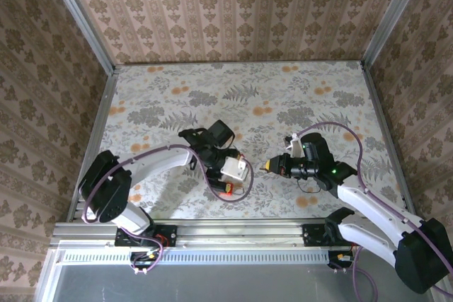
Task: Unlock with the key
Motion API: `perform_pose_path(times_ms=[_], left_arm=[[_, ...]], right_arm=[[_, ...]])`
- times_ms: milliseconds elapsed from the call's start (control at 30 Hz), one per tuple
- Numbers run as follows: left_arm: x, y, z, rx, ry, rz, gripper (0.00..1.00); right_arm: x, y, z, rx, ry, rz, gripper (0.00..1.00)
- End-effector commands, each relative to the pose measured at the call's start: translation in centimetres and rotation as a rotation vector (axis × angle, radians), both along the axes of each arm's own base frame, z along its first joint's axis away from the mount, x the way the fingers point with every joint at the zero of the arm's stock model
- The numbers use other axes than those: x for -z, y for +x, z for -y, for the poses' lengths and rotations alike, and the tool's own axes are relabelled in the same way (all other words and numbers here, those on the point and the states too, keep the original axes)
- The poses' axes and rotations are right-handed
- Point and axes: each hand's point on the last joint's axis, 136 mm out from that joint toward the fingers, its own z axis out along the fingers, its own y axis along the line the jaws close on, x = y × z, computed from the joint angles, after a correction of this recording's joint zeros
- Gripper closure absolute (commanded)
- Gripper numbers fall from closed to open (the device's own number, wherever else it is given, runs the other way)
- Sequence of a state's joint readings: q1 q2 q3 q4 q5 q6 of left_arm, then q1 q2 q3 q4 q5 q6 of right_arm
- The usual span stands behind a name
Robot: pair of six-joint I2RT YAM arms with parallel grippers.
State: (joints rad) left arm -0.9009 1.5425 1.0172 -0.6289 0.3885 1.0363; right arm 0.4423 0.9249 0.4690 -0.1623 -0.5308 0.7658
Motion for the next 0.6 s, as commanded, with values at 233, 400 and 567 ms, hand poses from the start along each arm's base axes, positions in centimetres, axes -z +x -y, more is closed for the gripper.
perform_pose_path(times_ms=[233,400,567], left_arm=[[3.9,-1.0,-0.2,0.060,0.132,-0.023,0.11],[4.9,-1.2,-0.4,0.071,0.176,-0.041,0.13],[5.6,-1.3,-0.3,0.064,0.219,-0.061,0.21]], right_arm=[[-0.3,0.0,-0.3,-0.021,0.025,0.000,1.00],[-0.3,-0.5,-0.1,-0.021,0.027,0.004,1.00],[-0.1,-0.7,0.1,-0.014,0.028,0.007,1.00]])
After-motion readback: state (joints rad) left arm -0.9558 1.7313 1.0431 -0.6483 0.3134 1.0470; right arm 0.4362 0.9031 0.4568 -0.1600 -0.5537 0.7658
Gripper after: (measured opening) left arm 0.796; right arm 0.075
